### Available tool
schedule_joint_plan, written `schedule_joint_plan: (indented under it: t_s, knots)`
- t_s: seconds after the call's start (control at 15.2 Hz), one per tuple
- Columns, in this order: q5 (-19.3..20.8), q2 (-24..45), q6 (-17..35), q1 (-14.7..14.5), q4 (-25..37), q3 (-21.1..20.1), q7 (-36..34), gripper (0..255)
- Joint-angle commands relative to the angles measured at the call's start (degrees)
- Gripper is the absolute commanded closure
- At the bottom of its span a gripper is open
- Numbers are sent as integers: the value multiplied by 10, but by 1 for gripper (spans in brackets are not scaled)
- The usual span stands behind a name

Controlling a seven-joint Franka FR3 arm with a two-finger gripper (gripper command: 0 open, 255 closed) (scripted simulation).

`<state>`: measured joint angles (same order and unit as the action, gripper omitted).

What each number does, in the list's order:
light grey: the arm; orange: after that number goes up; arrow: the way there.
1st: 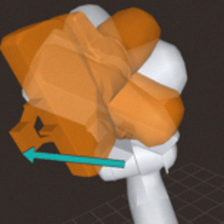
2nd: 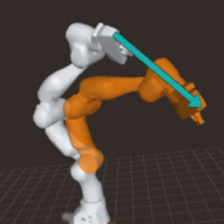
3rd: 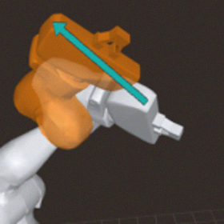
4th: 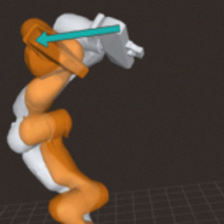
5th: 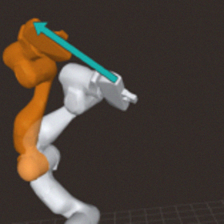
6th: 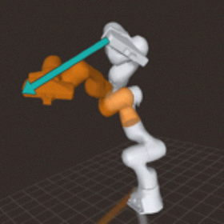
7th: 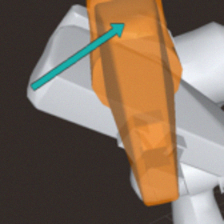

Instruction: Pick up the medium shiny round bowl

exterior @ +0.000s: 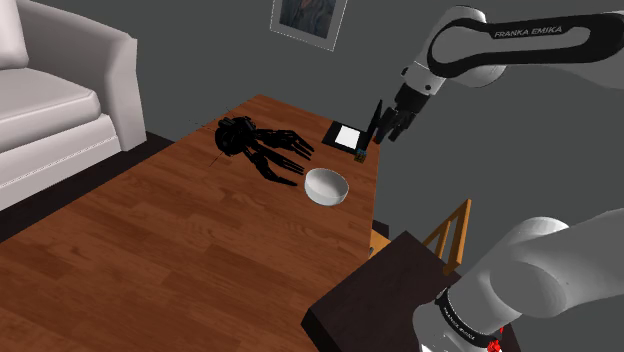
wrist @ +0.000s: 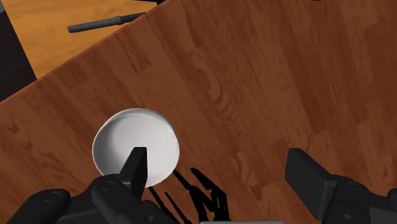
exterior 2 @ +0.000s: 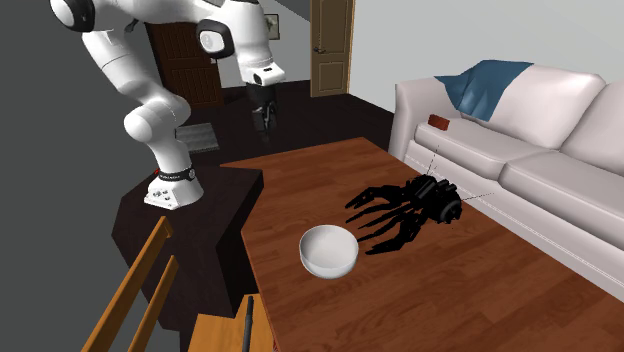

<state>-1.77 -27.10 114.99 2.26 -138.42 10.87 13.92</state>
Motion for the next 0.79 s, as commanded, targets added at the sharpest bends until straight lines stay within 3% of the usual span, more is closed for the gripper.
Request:
schedule_joint_plan:
  t_s: [0.0,0.4,0.73]
  knots:
    - [-2,31,33,1,-2,11,14,0]
    - [-27,148,129,-1,16,45,68,0]
    - [-73,257,192,0,53,66,125,0]
